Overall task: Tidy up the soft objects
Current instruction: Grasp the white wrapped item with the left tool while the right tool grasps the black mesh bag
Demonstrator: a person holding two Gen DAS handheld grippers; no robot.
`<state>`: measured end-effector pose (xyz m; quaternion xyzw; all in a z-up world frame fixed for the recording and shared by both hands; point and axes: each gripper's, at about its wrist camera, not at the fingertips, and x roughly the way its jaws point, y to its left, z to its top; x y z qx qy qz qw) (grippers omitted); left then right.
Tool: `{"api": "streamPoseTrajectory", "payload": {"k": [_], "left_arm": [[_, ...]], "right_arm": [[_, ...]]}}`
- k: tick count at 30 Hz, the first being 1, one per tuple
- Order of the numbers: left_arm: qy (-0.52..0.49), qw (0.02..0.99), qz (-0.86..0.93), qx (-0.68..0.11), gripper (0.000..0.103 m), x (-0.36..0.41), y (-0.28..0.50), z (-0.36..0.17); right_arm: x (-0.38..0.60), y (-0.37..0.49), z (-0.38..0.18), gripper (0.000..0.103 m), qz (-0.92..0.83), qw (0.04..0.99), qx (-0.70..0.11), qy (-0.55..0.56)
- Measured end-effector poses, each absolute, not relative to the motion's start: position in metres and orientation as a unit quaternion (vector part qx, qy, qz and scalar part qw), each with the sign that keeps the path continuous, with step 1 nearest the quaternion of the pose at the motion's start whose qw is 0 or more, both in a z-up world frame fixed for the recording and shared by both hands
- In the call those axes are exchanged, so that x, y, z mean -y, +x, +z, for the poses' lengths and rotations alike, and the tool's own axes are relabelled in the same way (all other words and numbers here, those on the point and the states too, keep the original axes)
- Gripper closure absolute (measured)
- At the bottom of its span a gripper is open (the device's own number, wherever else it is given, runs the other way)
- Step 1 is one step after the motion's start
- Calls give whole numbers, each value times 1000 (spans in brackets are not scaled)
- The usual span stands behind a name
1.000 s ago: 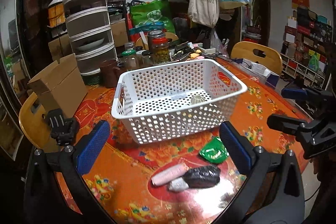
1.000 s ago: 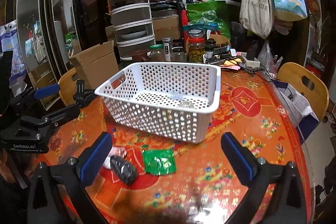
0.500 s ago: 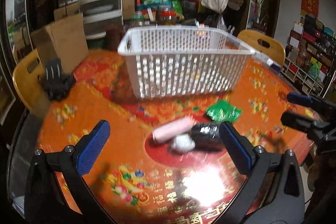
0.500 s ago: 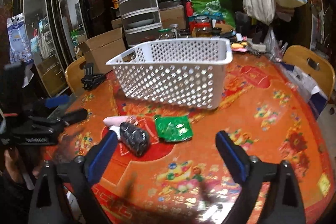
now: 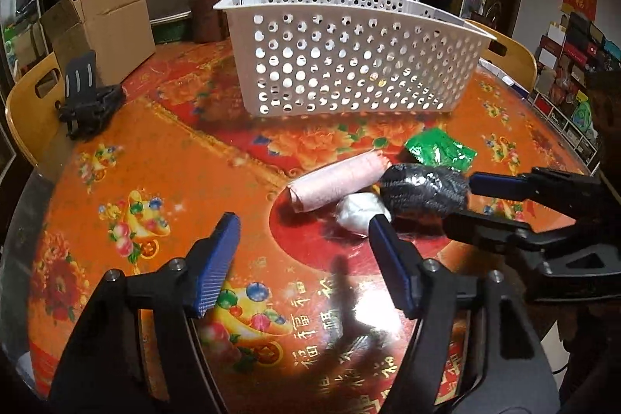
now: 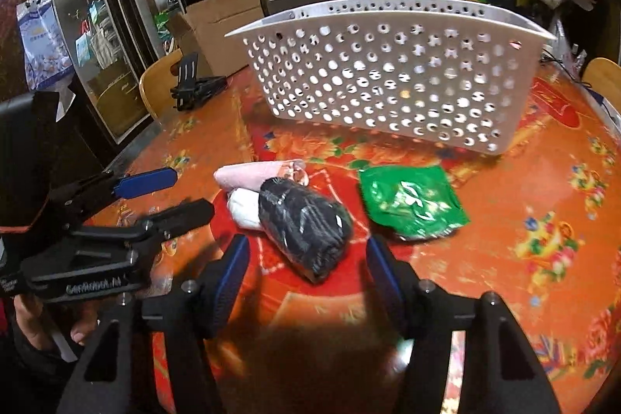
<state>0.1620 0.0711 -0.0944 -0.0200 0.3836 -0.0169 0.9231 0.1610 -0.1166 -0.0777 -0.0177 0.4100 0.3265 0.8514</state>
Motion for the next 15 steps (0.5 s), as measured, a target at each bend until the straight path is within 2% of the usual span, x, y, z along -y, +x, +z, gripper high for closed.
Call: {"api": "streamPoseTrajectory", "payload": {"k": [2,5,15], "left_arm": [[-21,922,-20,-386,36,-73,164,-97],[-17,921,-25,-387,36,-68,165,-96],[-4,912,-46,-407,36,-40,184,-104]], "right_arm": [[110,163,-80,45,325,851,-411,-26],[106,166,-84,60,318,853,-413,-33],[150,153,-75,63,292,877,-381,-2]]}}
